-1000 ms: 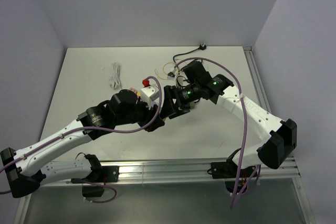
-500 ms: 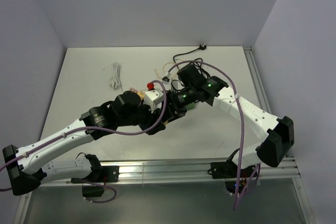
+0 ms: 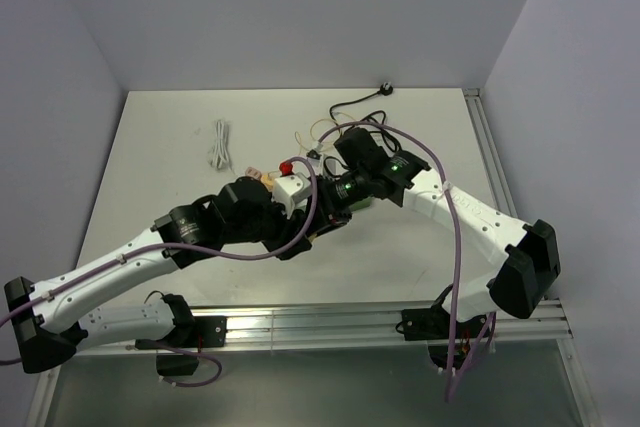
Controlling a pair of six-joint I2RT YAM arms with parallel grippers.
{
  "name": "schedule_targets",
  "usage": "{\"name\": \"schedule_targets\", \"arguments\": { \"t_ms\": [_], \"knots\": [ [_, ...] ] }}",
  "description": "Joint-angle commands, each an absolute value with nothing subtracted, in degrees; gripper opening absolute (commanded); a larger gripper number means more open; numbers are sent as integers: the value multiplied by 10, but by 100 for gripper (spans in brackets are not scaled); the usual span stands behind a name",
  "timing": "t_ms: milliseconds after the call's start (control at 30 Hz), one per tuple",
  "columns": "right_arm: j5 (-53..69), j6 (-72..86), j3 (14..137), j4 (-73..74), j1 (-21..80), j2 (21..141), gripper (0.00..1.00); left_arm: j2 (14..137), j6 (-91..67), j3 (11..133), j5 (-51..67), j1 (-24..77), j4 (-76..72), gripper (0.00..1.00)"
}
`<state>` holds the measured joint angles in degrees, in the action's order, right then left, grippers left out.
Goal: Insert the plug
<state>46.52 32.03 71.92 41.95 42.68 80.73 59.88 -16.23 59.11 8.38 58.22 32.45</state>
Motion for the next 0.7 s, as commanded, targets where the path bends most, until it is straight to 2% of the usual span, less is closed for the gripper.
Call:
{"name": "schedule_targets", "arguments": {
  "t_ms": [0,100,167,333,433,500,667],
  "knots": [
    [450,309,699,407,439,798,0,558,-179,591,67,584,257,41],
    [410,316,695,406,439,793,0,536,-189,577,32,584,256,52],
    [379,322,696,412,440,791,0,514,-199,569,3,584,259,99],
    [235,349,716,434,439,798,0,443,-233,553,-72,584,265,99],
    [143,386,743,464,439,812,0,388,-269,543,-157,584,263,99],
    [51,428,759,473,439,817,0,346,-295,527,-210,584,257,99],
    [-114,578,760,482,439,814,0,301,-325,501,-244,584,259,99]
  ]
}}
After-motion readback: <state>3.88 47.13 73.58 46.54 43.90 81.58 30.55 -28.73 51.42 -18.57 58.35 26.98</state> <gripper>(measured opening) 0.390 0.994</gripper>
